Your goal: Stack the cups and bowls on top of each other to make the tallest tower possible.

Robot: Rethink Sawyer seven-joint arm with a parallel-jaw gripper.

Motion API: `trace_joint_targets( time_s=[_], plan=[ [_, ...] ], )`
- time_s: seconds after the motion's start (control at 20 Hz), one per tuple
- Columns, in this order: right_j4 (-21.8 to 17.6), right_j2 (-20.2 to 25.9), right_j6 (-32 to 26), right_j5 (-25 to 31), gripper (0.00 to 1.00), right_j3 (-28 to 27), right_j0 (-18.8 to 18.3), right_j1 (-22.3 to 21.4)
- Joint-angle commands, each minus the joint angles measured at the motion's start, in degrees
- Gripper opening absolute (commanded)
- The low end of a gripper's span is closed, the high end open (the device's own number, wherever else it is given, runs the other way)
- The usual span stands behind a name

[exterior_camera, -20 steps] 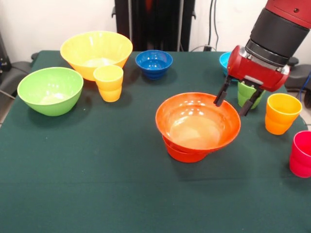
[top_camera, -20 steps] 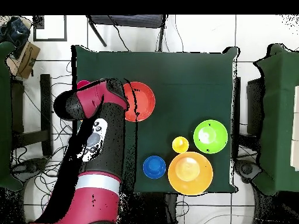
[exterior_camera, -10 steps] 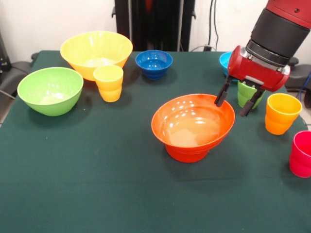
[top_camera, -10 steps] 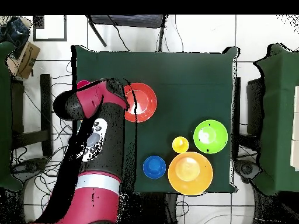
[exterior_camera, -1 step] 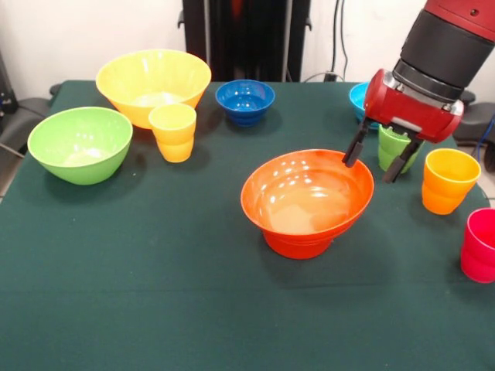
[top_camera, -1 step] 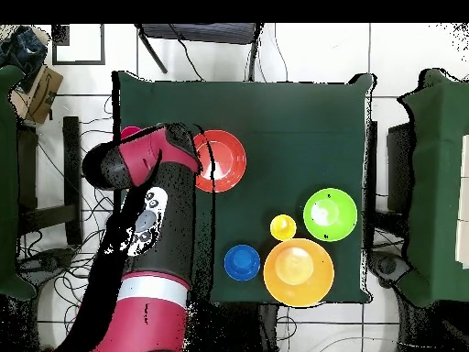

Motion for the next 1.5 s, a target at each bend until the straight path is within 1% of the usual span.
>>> trace_joint_targets(
  time_s=[0.05,0.25,0.4,0.6,0.75,0.9,1.0,1.1,1.2,1.3,1.4,1.5],
  plan=[
    [0.5,6.1,-0.5,1.6,1.0,10.0,1.3,-2.9],
    [0.4,6.7,0.2,-2.9,1.0,17.0,1.2,-6.2],
    [0.3,6.9,1.2,-5.4,1.0,21.1,1.5,-8.1],
    [0.2,7.7,3.7,-12.9,1.0,26.4,1.3,-10.0],
    [0.6,8.3,4.7,-16.9,1.0,29.8,0.8,-11.4],
    [1.5,9.4,4.4,-17.6,1.0,32.4,0.4,-12.6],
    [1.7,8.6,5.0,-17.9,1.0,32.8,1.1,-13.1],
    [2.0,8.9,4.5,-17.3,1.0,32.6,0.7,-13.4],
    [2.6,9.9,3.4,-16.8,1.0,32.5,-0.7,-13.6],
    [2.1,10.1,1.8,-15.8,1.0,31.4,-1.4,-13.9],
    [3.0,12.0,-0.1,-13.4,1.0,31.7,-3.3,-14.5],
    [3.7,13.3,-0.6,-12.5,1.0,32.4,-4.5,-15.3]
  ],
)
